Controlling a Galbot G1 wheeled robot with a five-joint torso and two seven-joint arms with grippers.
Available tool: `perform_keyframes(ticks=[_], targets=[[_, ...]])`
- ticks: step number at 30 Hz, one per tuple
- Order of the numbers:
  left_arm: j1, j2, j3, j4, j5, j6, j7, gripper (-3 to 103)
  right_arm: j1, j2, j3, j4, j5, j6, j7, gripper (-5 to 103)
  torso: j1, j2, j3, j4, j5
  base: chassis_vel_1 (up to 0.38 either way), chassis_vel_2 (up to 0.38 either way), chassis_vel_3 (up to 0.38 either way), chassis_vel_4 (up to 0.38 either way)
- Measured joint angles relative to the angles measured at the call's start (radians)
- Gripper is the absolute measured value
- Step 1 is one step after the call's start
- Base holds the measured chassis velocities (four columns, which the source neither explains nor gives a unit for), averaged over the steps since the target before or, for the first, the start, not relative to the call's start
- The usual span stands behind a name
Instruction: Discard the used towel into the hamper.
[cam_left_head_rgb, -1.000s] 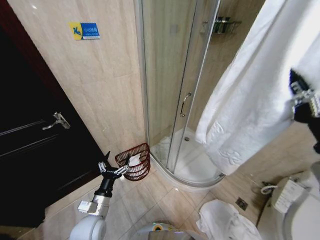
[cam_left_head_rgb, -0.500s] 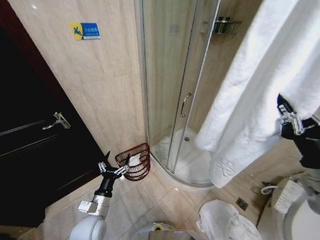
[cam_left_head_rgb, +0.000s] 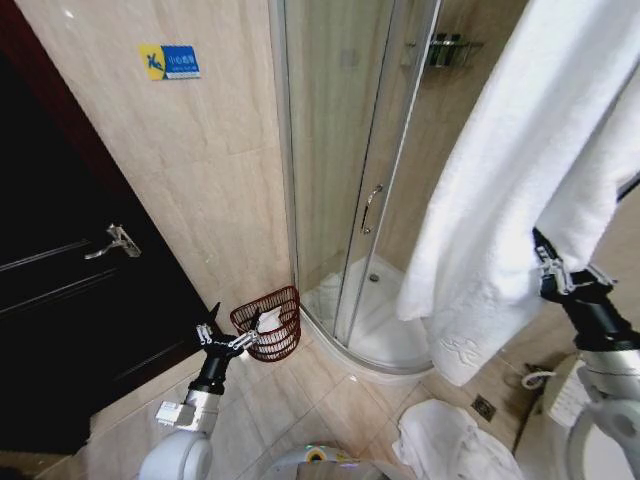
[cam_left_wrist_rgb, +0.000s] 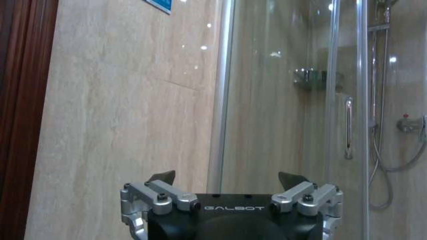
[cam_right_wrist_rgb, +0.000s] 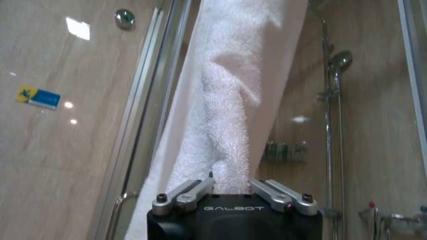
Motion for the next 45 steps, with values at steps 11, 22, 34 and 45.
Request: perform_keyframes(ticks=[11, 22, 34, 45], targets=[[0.000, 0.000, 0.000, 0.000, 0.000, 0.000, 0.000, 100, -0.025, 0.062, -0.104, -0.057, -0.078, 0.077, -0.031, 5, 0.000, 0.000, 0.000, 0.0000, 0.0003, 0.000, 0.000, 0.000, 0.000], [0.000, 0.000, 0.000, 0.000, 0.000, 0.000, 0.000, 100, 0.044, 0.010, -0.014, 0.132, -0.069, 0.084, 0.037, 5, 0.000, 0.000, 0.000, 0.0001, -0.0008, 0.000, 0.000, 0.000, 0.000], [0.000, 0.000, 0.000, 0.000, 0.000, 0.000, 0.000, 100, 0.110, -0.065, 0.027, 0.230, -0.050, 0.024, 0.126, 5, 0.000, 0.000, 0.000, 0.0000, 0.0002, 0.000, 0.000, 0.000, 0.000], [0.000, 0.000, 0.000, 0.000, 0.000, 0.000, 0.000, 100, 0.118, -0.071, 0.022, 0.250, -0.044, 0.007, 0.260, 5, 0.000, 0.000, 0.000, 0.0000, 0.0001, 0.000, 0.000, 0.000, 0.000]])
